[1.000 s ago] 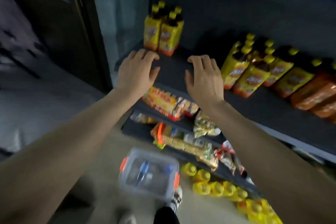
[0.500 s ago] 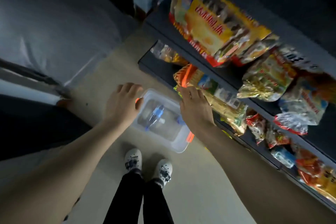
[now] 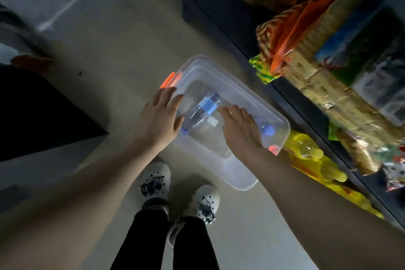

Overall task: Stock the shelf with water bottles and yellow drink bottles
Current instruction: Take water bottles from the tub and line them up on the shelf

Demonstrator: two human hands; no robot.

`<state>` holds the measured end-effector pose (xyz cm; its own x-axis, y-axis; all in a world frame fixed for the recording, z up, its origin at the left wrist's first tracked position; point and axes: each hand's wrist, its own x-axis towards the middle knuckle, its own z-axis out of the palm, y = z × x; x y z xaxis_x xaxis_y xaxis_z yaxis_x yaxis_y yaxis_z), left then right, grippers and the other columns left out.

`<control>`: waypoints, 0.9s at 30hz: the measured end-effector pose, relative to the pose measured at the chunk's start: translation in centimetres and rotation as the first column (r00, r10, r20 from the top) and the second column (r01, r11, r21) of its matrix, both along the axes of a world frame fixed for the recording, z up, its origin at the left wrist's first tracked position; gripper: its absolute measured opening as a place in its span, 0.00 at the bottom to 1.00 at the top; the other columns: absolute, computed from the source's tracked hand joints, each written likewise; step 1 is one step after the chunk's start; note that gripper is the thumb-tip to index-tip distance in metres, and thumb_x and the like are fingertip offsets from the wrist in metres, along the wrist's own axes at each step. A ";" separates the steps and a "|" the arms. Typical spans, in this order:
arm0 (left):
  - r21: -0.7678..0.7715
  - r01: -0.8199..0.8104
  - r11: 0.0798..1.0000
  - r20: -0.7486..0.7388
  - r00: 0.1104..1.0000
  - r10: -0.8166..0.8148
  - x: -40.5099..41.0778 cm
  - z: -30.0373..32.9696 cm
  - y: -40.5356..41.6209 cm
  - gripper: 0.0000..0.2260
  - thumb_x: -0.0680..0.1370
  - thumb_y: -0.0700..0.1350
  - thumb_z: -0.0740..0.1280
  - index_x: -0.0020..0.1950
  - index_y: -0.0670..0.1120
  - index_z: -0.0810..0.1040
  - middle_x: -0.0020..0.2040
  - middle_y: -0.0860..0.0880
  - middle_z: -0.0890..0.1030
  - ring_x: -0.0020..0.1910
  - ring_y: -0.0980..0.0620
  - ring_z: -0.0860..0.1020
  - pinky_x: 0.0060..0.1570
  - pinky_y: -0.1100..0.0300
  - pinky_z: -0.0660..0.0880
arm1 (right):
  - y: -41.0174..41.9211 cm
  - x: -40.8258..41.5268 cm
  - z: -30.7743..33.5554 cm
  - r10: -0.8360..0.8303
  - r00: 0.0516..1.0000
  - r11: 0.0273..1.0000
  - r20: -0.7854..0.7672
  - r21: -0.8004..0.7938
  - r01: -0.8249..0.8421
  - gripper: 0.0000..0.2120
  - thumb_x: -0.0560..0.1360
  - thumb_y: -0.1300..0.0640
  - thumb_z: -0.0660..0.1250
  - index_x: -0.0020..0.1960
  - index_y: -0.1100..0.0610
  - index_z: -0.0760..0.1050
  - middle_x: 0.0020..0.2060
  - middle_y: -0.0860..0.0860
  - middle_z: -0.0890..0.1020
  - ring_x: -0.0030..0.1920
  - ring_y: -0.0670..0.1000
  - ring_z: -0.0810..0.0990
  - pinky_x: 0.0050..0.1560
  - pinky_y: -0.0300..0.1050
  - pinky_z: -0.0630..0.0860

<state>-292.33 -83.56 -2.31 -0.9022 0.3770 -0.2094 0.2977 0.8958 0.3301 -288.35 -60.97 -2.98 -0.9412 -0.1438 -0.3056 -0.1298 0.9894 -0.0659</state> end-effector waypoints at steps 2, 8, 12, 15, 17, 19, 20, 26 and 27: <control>-0.002 0.007 1.000 -0.023 1.000 -0.007 -0.5 -3.3 -0.4 0.27 0.75 0.50 0.69 0.72 0.43 0.70 0.75 0.42 0.66 0.73 0.38 0.66 0.63 0.43 0.73 | -0.4 -0.2 -3.8 0.017 0.999 1.000 0.043 0.017 -0.018 0.34 0.60 0.64 0.78 0.63 0.51 0.70 0.49 0.53 0.77 0.46 0.57 0.77 0.43 0.51 0.75; -0.061 -0.002 0.998 -0.091 0.996 -0.004 -0.4 -9.5 -1.0 0.36 0.74 0.48 0.72 0.78 0.42 0.59 0.80 0.41 0.56 0.77 0.38 0.59 0.71 0.47 0.63 | -2.4 -1.2 -12.4 0.142 0.976 0.990 0.166 -0.042 -0.137 0.36 0.63 0.69 0.75 0.69 0.55 0.71 0.57 0.54 0.77 0.54 0.58 0.76 0.51 0.50 0.72; -0.146 -0.025 0.989 -0.126 0.992 0.006 0.3 -10.8 -1.0 0.35 0.77 0.50 0.67 0.80 0.41 0.56 0.81 0.42 0.51 0.78 0.40 0.56 0.73 0.48 0.59 | -4.8 -1.9 -15.2 0.274 0.947 0.961 0.170 -0.095 -0.261 0.20 0.72 0.69 0.67 0.61 0.55 0.76 0.58 0.57 0.78 0.61 0.60 0.75 0.55 0.50 0.72; -0.149 -0.042 0.988 -0.157 0.987 0.018 0.5 -11.3 -1.0 0.33 0.78 0.51 0.63 0.80 0.42 0.56 0.81 0.43 0.50 0.79 0.41 0.55 0.75 0.47 0.58 | -6.1 -1.8 -18.1 0.546 0.799 0.823 0.251 0.019 -0.568 0.21 0.75 0.66 0.63 0.66 0.55 0.70 0.65 0.56 0.74 0.70 0.63 0.66 0.71 0.55 0.63; -0.138 -0.042 0.990 -0.183 0.983 0.016 0.5 -11.6 -0.9 0.32 0.78 0.50 0.62 0.80 0.41 0.57 0.81 0.43 0.52 0.78 0.40 0.57 0.74 0.46 0.58 | -6.5 -1.5 -19.9 0.635 0.730 0.731 0.254 0.107 -0.673 0.24 0.74 0.62 0.63 0.69 0.55 0.68 0.67 0.56 0.73 0.72 0.66 0.64 0.75 0.61 0.57; -0.121 -0.050 0.991 -0.213 0.977 0.023 0.5 -11.8 -0.9 0.30 0.79 0.49 0.62 0.79 0.41 0.60 0.80 0.42 0.53 0.77 0.39 0.59 0.74 0.45 0.59 | -6.9 -1.4 -21.1 0.624 0.745 0.732 0.236 0.155 -0.663 0.23 0.71 0.60 0.62 0.66 0.56 0.75 0.62 0.57 0.79 0.68 0.66 0.71 0.72 0.62 0.61; -0.122 -0.054 0.991 -0.214 0.977 0.027 0.5 -11.9 -0.9 0.30 0.79 0.49 0.63 0.79 0.41 0.60 0.80 0.42 0.54 0.77 0.39 0.59 0.74 0.45 0.59 | -7.3 -1.4 -21.2 0.623 0.754 0.742 0.207 0.146 -0.654 0.20 0.70 0.58 0.63 0.61 0.56 0.79 0.57 0.57 0.81 0.63 0.65 0.76 0.70 0.62 0.66; -0.187 -0.022 0.982 -0.146 0.989 -0.006 0.5 -11.7 -0.9 0.33 0.79 0.52 0.61 0.80 0.42 0.56 0.81 0.42 0.49 0.79 0.39 0.55 0.75 0.44 0.57 | -7.0 -1.2 -20.5 0.598 0.798 0.795 0.077 0.073 -0.602 0.16 0.69 0.57 0.68 0.56 0.54 0.83 0.54 0.56 0.82 0.55 0.63 0.80 0.67 0.63 0.70; -0.200 -0.016 0.980 -0.128 0.992 -0.010 0.5 -11.6 -0.9 0.33 0.79 0.53 0.61 0.80 0.42 0.54 0.81 0.42 0.47 0.79 0.39 0.54 0.75 0.44 0.57 | -6.5 -1.3 -20.0 0.573 0.817 0.814 0.061 0.065 -0.577 0.16 0.68 0.58 0.71 0.55 0.53 0.83 0.54 0.56 0.82 0.57 0.65 0.79 0.67 0.65 0.69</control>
<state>-291.84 -84.47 -13.91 -0.9274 0.3362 -0.1639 0.3229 0.9408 0.1032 -289.66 -67.52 -22.93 -0.6822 -0.6300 -0.3711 -0.6756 0.7372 -0.0094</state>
